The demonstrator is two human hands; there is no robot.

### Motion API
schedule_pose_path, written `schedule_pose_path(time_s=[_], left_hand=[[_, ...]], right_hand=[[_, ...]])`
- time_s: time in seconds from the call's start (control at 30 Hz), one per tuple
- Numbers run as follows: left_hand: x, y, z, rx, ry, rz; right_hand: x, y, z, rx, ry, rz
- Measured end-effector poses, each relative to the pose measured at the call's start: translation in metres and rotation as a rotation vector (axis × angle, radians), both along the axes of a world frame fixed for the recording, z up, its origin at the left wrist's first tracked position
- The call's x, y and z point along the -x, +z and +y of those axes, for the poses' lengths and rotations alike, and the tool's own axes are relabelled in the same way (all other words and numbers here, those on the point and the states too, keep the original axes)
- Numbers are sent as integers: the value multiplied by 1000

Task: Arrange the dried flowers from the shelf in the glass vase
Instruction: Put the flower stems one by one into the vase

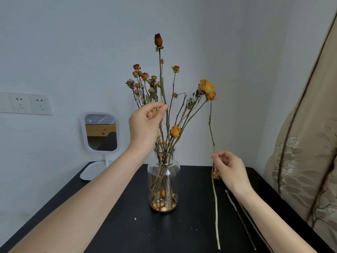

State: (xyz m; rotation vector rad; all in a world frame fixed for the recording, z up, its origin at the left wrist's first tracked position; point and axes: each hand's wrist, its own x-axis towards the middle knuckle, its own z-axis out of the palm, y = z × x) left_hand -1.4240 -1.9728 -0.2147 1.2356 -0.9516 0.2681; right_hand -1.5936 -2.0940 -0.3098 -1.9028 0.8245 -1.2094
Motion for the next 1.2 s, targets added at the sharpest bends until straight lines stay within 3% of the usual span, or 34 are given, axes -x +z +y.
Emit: schedule_pose_path(time_s=[0.3, 0.67, 0.97, 1.1, 1.2], left_hand=[[-5, 9, -3, 21, 24, -44], [-11, -21, -15, -245, 65, -14], [-9, -16, -10, -190, 8, -27], [-11, -20, -14, -287, 8, -50], [-10, -16, -20, -482, 6, -106]], right_hand=[[-3, -3, 0, -7, -6, 13], [-5, -3, 4, -17, -3, 21], [-6, -8, 2, -19, -9, 32], [-7, -9, 3, -19, -7, 40], [-8, -10, 3, -24, -4, 42]])
